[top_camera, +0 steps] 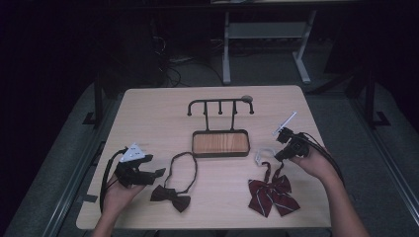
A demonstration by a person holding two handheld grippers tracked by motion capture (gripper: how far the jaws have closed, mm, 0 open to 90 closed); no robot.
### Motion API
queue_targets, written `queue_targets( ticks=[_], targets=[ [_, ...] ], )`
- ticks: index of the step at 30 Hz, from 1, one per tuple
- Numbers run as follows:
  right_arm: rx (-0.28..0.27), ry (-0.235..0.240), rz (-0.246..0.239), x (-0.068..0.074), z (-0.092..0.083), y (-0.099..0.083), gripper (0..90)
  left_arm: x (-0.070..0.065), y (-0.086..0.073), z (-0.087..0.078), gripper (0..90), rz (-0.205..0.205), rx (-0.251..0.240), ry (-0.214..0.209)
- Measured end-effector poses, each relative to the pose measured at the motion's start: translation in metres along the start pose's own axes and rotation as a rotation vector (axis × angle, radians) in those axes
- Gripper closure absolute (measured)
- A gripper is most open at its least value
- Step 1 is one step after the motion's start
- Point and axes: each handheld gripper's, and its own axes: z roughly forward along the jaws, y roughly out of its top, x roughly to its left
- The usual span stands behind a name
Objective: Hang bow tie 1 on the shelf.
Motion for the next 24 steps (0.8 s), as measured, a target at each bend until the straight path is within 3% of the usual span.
queue_targets(
  ticks=[5, 13, 24],
  targets=[
    [-0.01, 0.056, -0.014, 0.0, -0.006, -0.002, 86.6, 0.0, 0.0, 0.0, 26.3, -0.001, 0.001, 0.0],
    [-0.046, 0.098, -0.055, 0.005, -0.023, 0.001, 86.5, 0.0, 0.0, 0.0, 26.4, -0.004, 0.002, -0.003],
    [-0.064, 0.117, -0.122, 0.013, -0.041, 0.01, 86.6, 0.0, -0.001, -0.001, 26.4, -0.014, -0.009, -0.006]
  ],
)
